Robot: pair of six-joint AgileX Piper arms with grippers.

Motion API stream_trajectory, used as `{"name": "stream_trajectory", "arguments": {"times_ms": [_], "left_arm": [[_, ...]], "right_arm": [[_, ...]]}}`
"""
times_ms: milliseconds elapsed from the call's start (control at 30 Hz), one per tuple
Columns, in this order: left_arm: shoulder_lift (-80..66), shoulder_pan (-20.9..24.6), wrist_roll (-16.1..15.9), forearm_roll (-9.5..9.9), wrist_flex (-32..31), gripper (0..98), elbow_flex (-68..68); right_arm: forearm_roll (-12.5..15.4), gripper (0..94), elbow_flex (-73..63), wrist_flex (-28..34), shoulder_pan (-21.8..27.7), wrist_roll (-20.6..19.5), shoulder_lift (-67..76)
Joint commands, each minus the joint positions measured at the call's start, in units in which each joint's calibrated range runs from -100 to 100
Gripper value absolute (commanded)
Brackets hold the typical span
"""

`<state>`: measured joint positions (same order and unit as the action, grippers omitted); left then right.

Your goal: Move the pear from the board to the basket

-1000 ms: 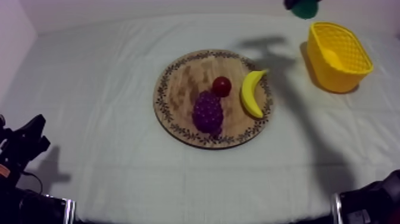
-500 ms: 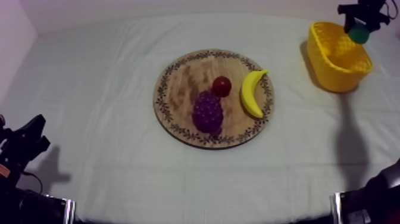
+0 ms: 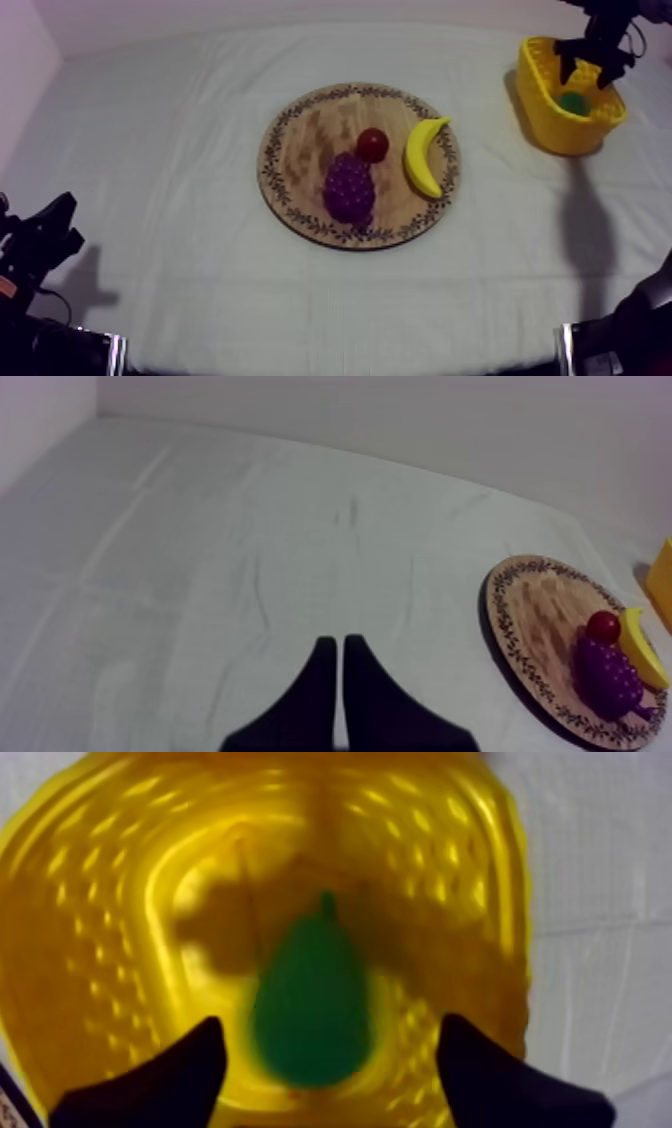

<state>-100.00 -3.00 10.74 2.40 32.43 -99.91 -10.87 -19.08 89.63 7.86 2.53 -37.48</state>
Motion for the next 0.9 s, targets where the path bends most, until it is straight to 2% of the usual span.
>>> {"name": "stream_trajectory", "arguments": {"times_ms": [0,167,567,767,867], "left_arm": [[0.00,0.00,0.01,0.02,-0.01,0.1,0.02],[0.00,0.00,0.02,0.02,-0.01,0.1,0.02],[0.00,0.00,0.02,0.02,-0.01,0.1,0.02],[0.00,0.00,0.02,0.02,-0.01,0.1,0.02],[0.00,0.00,0.06,0.02,-0.01,0.1,0.02]], "right_arm": [[-0.19,79.0,-0.31,0.02,0.09,-0.07,-0.42],[-0.35,86.2,-0.23,-0.54,0.10,0.24,-0.31],[-1.59,88.2,7.13,-1.24,-2.93,-0.31,15.88],[-2.57,76.7,15.36,-2.23,-6.02,-1.97,29.48],[-2.87,62.7,20.08,-3.22,-7.82,-3.32,36.60]]}}
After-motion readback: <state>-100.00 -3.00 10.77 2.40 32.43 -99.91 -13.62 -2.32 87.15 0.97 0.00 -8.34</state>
